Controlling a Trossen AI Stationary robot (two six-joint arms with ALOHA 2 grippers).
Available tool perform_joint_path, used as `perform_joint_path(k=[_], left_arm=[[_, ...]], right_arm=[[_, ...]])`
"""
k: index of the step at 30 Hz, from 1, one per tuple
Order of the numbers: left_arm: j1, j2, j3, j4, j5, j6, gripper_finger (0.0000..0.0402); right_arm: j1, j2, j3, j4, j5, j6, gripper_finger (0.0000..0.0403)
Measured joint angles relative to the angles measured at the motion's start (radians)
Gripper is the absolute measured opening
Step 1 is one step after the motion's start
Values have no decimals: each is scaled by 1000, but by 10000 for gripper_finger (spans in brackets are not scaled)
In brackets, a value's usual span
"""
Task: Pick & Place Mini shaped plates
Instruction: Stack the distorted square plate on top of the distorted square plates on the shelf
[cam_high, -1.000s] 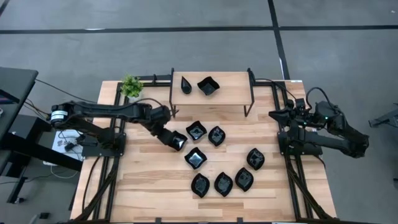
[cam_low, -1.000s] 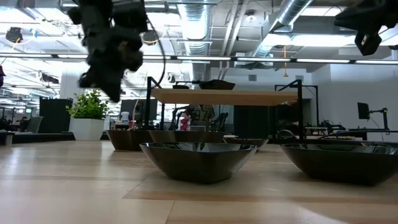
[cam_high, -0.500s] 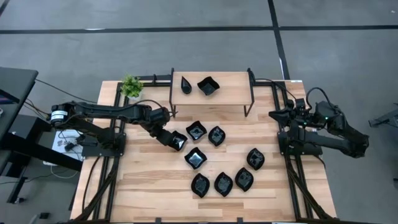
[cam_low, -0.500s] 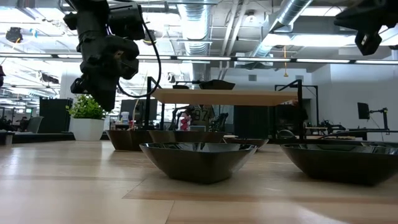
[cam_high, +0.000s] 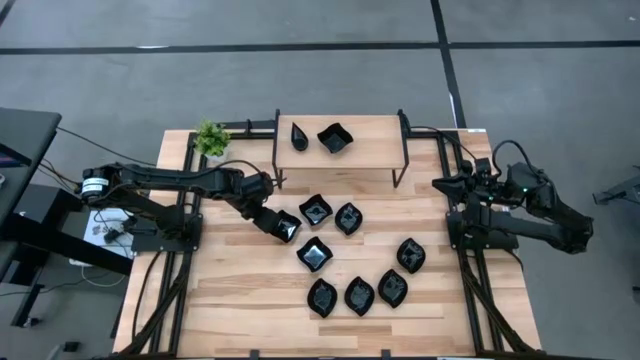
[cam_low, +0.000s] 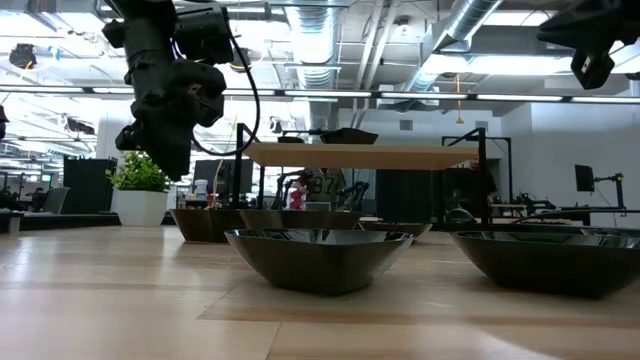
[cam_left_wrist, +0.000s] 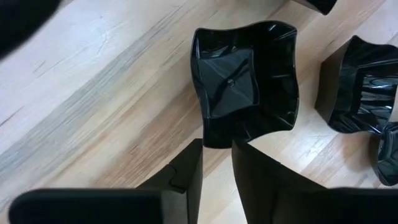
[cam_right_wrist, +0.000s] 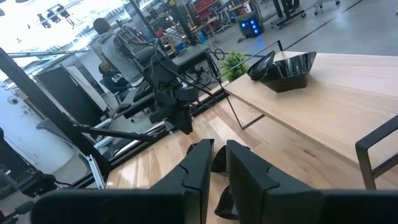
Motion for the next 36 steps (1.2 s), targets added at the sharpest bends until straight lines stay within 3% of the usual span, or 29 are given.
perform_joint_path(k=[14, 21, 26, 36], left_arm=[[1, 0, -18, 15, -3, -20, 140], [-3, 2, -18, 239, -4, -21, 179], [-7, 25, -26, 266, -3, 34, 191], [-5, 61, -47, 255, -31, -48, 191]], right_arm=[[0, 0, 0, 0, 0, 3, 48], [0, 0, 0, 0, 0, 2, 48], [0, 0, 0, 0, 0, 3, 48], [-1, 1, 0, 1, 0, 10, 48]])
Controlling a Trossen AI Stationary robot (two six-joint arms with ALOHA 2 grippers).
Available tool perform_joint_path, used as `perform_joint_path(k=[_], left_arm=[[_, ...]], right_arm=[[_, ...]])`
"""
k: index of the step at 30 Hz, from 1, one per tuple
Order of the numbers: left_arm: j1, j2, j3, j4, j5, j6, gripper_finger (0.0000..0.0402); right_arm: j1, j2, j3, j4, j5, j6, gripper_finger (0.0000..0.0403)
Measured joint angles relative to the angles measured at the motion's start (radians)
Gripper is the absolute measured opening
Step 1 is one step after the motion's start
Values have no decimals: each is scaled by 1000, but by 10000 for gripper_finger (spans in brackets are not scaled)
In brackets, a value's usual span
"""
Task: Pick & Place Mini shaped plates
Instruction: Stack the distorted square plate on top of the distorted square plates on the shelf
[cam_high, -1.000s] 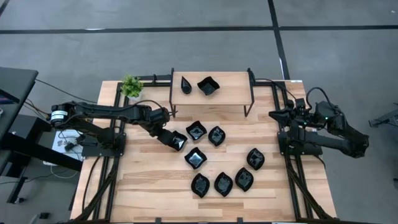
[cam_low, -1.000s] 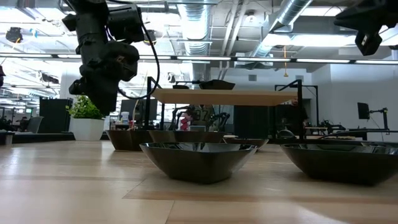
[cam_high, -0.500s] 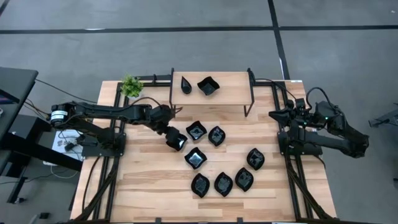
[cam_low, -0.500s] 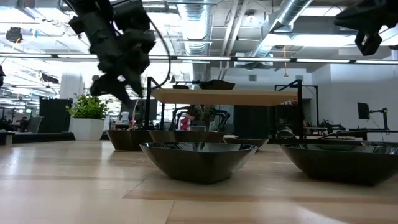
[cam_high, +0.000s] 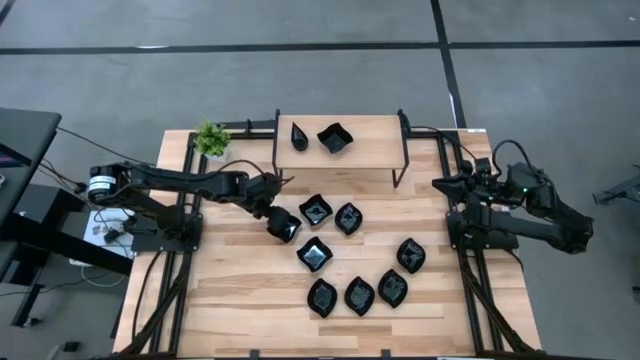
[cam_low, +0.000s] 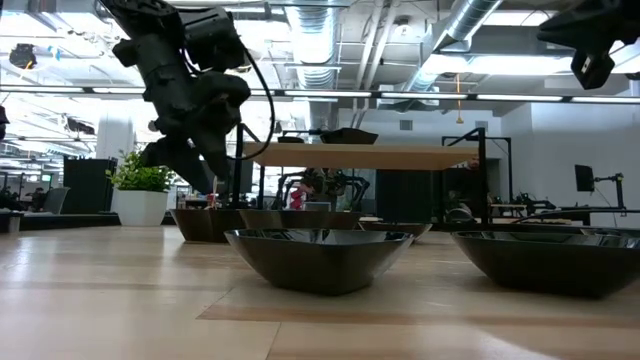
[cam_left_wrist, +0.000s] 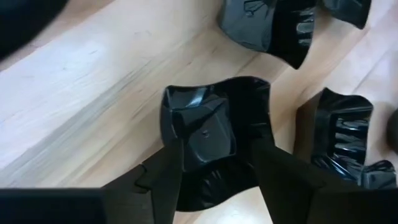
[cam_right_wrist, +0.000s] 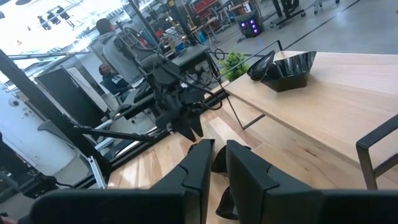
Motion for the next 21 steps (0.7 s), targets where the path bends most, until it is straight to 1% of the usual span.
perform_joint_path(k=[4, 8, 16, 21], left_arm=[[2, 11, 0, -10, -9, 0, 187], [2, 48, -11, -17, -20, -20, 187], [2, 98, -26, -7, 1, -52, 188], [2, 130, -26, 0, 2, -54, 180]], right_arm=[[0, 0, 0, 0, 0, 0, 48], [0, 0, 0, 0, 0, 0, 48], [1, 0, 0, 0, 0, 0, 48], [0, 0, 0, 0, 0, 0, 48]])
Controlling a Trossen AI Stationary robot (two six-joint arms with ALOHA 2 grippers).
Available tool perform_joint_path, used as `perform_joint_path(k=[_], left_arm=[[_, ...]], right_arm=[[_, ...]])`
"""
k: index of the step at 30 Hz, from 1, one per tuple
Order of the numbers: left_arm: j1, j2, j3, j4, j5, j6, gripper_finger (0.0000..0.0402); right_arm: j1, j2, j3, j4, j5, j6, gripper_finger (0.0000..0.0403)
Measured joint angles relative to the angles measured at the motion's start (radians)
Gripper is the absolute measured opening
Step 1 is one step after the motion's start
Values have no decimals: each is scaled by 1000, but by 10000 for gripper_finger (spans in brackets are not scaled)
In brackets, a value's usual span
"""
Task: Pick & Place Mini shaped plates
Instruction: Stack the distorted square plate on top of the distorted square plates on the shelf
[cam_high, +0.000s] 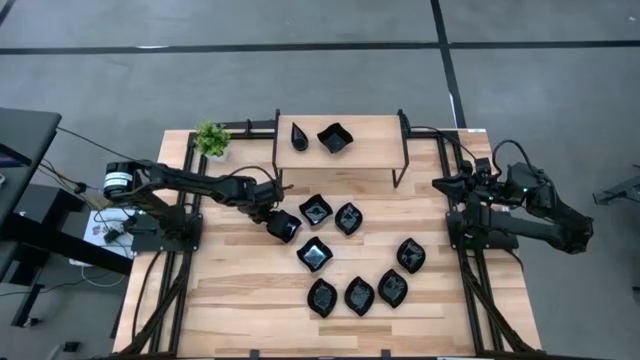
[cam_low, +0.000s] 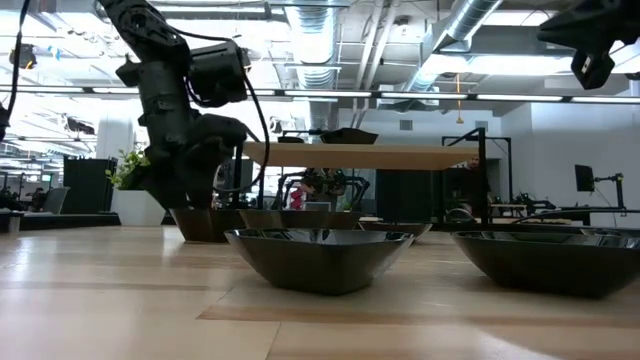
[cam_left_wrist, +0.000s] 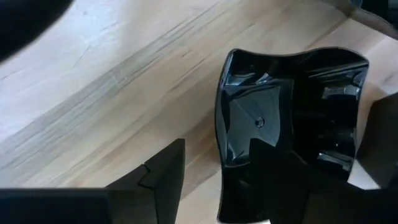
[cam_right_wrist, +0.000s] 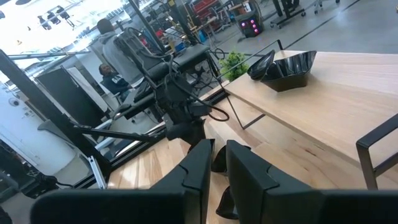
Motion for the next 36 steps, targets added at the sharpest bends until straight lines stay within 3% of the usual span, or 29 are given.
perform_joint_path(k=[6, 17, 25, 32, 36], left_arm=[[0, 7, 0, 4, 0, -28, 139], [0, 7, 1, 5, 3, -29, 8], [0, -75, 1, -41, 127, -76, 6], [0, -313, 6, -74, 243, -127, 5], [0, -452, 25, 11, 246, -157, 4]], right_arm=[[0, 0, 0, 0, 0, 0, 48], [0, 0, 0, 0, 0, 0, 48], [0, 0, 0, 0, 0, 0, 48], [0, 0, 0, 0, 0, 0, 48], [0, 0, 0, 0, 0, 0, 48]])
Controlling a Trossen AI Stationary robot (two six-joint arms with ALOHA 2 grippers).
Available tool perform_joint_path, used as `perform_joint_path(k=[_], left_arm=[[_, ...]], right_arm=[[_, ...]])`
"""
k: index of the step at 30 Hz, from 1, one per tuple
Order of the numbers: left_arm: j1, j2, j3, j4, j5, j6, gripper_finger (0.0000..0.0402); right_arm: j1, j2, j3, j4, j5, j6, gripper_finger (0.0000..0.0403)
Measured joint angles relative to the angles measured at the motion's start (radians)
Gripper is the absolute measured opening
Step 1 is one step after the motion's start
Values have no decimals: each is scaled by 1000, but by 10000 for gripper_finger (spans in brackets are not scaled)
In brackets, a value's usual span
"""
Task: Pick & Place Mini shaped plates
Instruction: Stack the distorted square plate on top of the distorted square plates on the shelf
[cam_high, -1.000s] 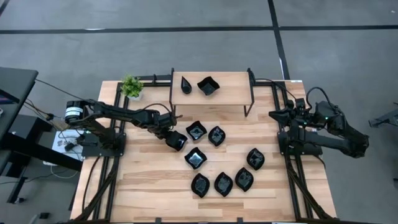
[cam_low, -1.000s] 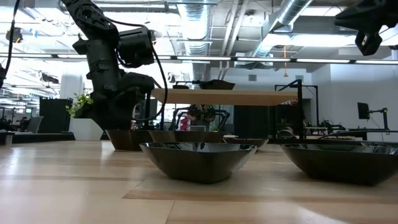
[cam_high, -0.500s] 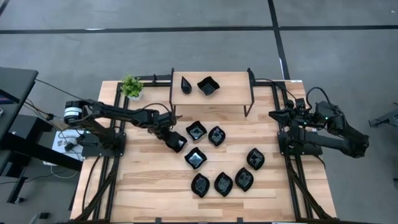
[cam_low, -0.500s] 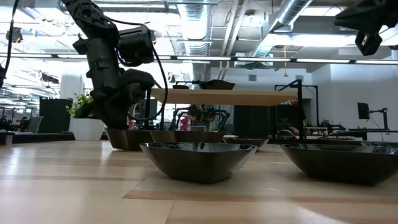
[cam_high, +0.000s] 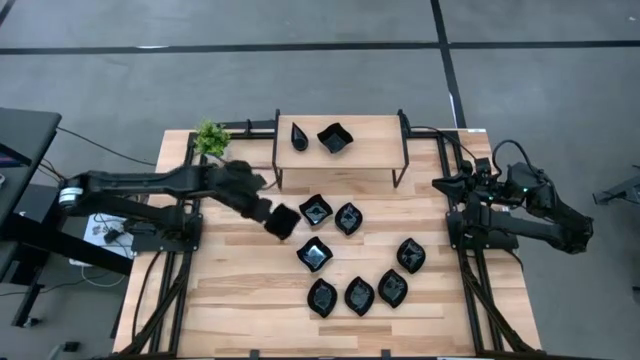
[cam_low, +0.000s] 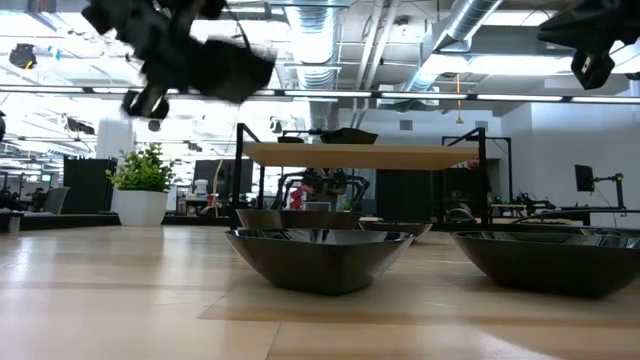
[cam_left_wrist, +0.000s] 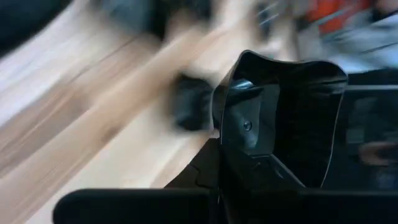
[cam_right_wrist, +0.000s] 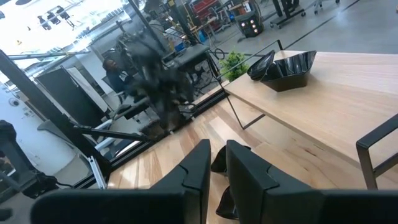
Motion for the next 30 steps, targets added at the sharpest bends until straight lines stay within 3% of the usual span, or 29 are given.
perform_joint_path(k=[4, 9, 15, 22, 30], left_arm=[[0, -58, 35, 152, -100, -17, 4], [21, -16, 154, 182, -193, 43, 4], [80, 127, 377, 182, -194, 184, 4], [174, 334, 662, 145, -94, 327, 4], [272, 554, 994, -58, -89, 458, 3]], right_arm=[[0, 0, 0, 0, 0, 0, 48], [0, 0, 0, 0, 0, 0, 48], [0, 0, 0, 0, 0, 0, 48], [0, 0, 0, 0, 0, 0, 48], [0, 0, 0, -1, 0, 0, 48]])
